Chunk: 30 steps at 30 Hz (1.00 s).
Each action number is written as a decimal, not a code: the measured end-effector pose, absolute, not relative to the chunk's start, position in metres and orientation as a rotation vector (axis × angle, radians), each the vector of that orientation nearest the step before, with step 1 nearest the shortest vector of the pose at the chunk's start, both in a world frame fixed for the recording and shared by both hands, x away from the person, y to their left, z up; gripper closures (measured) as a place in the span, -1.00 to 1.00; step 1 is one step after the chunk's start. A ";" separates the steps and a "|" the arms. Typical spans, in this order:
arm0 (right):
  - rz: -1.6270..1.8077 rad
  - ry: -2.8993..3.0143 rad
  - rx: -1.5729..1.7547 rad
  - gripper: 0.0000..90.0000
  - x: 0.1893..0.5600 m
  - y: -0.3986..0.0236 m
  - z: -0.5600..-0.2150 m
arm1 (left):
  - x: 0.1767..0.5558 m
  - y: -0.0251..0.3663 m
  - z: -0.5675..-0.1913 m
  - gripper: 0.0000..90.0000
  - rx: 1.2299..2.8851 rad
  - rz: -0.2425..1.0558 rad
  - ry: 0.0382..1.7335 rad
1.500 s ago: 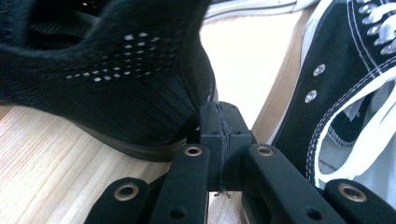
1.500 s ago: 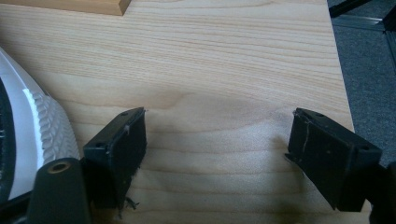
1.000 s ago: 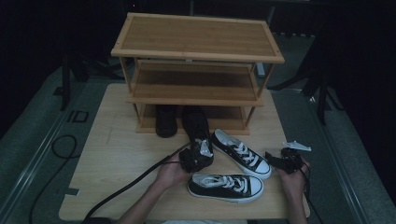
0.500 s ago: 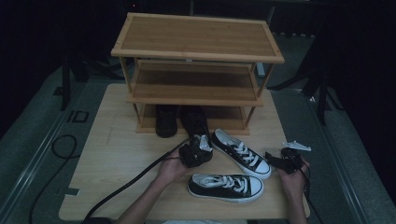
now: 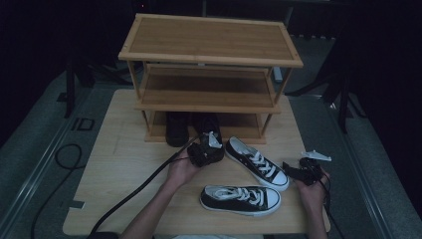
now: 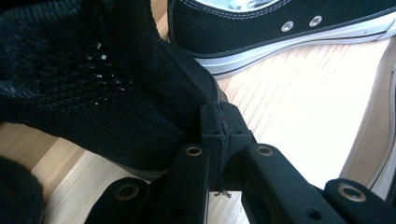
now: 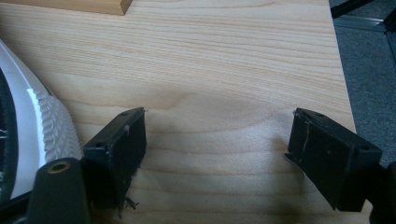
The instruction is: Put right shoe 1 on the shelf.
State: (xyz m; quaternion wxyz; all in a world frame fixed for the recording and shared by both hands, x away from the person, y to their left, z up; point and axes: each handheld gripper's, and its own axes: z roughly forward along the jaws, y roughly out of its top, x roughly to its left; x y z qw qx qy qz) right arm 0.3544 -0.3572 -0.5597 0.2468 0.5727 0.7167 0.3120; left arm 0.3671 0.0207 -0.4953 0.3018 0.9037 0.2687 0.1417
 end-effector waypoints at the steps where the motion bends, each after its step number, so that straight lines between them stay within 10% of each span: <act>1: 0.851 1.955 1.562 -0.58 0.354 -0.357 -0.560 | 0.367 0.021 -0.495 1.00 2.397 0.376 0.713; 30: 0.851 1.957 1.560 -0.58 0.355 -0.357 -0.560 | 0.393 0.001 -0.510 1.00 2.491 0.460 0.728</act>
